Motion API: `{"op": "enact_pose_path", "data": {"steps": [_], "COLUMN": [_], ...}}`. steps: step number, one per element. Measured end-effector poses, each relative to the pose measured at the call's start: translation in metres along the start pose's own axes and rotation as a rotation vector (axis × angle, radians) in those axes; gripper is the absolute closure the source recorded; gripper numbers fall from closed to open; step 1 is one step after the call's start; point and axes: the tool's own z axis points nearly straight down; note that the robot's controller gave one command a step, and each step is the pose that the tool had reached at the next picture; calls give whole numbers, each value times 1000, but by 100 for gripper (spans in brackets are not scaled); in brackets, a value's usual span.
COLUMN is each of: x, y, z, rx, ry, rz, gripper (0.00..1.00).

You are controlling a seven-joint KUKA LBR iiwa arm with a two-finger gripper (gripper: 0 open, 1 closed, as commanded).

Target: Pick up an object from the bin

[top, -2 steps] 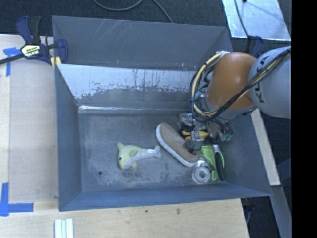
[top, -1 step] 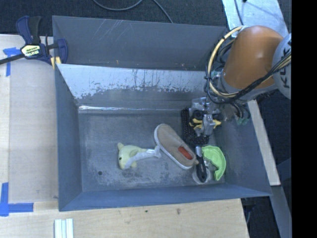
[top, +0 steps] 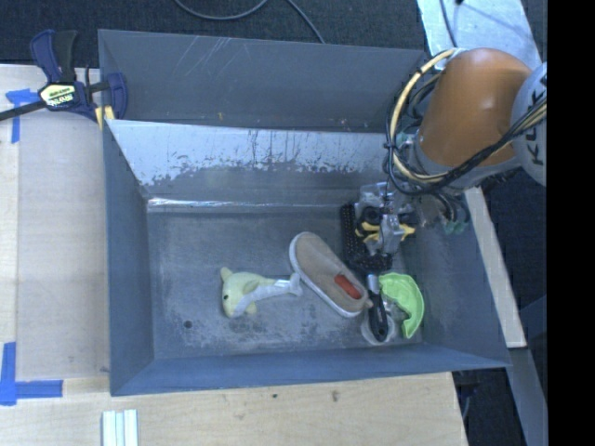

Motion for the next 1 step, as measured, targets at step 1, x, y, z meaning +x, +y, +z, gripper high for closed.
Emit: {"op": "enact_pose_path", "data": {"steps": [1], "x": [2], "y": [-1], "z": [-29], "rx": [-1], "ry": [1], "rz": [8], "gripper": [100]}}
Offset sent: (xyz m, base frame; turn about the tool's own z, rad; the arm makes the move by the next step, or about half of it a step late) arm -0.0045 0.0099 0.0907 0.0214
